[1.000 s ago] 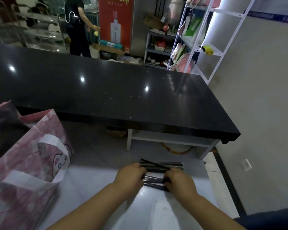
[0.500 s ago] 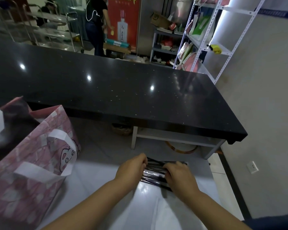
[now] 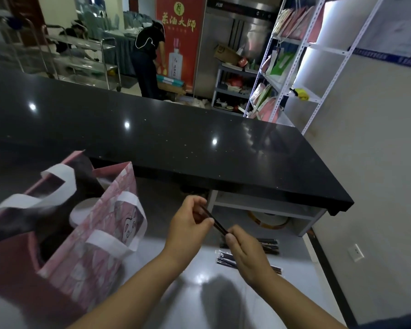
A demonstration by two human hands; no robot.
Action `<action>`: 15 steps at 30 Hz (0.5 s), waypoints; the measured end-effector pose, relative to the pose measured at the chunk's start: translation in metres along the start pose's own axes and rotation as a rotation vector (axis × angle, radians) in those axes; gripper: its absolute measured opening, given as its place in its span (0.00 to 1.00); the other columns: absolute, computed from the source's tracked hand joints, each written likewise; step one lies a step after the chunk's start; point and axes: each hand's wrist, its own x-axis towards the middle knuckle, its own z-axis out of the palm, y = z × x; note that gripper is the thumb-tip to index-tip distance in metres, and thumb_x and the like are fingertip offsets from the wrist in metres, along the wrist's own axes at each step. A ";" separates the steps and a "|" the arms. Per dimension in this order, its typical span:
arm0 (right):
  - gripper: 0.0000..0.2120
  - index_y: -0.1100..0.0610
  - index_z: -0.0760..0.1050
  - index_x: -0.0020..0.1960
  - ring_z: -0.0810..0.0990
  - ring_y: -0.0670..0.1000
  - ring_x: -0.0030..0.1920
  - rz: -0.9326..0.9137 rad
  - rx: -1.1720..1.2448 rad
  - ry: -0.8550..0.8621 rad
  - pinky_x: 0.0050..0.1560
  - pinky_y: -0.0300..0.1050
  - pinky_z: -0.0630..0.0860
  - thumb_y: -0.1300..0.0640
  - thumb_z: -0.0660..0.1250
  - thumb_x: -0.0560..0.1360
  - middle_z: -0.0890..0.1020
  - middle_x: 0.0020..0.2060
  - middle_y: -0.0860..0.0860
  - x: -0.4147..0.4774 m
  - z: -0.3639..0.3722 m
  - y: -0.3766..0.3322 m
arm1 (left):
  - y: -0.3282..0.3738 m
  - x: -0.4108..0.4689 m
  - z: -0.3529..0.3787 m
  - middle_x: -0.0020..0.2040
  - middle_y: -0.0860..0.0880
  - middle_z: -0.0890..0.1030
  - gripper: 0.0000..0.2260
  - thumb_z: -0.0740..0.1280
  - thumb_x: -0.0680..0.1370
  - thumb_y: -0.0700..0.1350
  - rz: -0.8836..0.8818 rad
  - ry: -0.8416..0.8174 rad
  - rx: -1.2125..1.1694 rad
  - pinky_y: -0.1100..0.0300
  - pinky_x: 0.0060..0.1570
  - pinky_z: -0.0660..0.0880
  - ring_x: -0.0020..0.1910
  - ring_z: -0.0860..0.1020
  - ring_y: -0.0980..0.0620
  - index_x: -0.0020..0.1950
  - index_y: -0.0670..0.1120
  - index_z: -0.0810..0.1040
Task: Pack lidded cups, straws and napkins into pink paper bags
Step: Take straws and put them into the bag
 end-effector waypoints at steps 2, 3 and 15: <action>0.09 0.54 0.71 0.41 0.72 0.53 0.32 -0.016 0.086 0.052 0.35 0.53 0.68 0.55 0.59 0.79 0.75 0.31 0.54 0.001 0.006 -0.023 | 0.014 -0.003 -0.019 0.44 0.53 0.77 0.16 0.70 0.73 0.38 0.046 0.029 -0.024 0.69 0.43 0.74 0.43 0.76 0.61 0.52 0.56 0.71; 0.09 0.53 0.71 0.40 0.71 0.52 0.31 -0.041 0.099 0.070 0.34 0.54 0.68 0.56 0.60 0.79 0.74 0.30 0.53 0.002 0.009 -0.034 | 0.022 -0.005 -0.030 0.45 0.53 0.77 0.15 0.69 0.74 0.37 0.072 0.044 -0.029 0.70 0.44 0.74 0.44 0.76 0.61 0.53 0.55 0.72; 0.08 0.46 0.76 0.38 0.76 0.43 0.36 -0.076 -0.018 -0.060 0.33 0.34 0.70 0.53 0.66 0.75 0.77 0.36 0.44 0.052 0.040 -0.201 | 0.078 -0.006 -0.210 0.50 0.58 0.75 0.10 0.69 0.72 0.44 0.275 0.289 0.636 0.59 0.56 0.66 0.55 0.72 0.56 0.50 0.56 0.73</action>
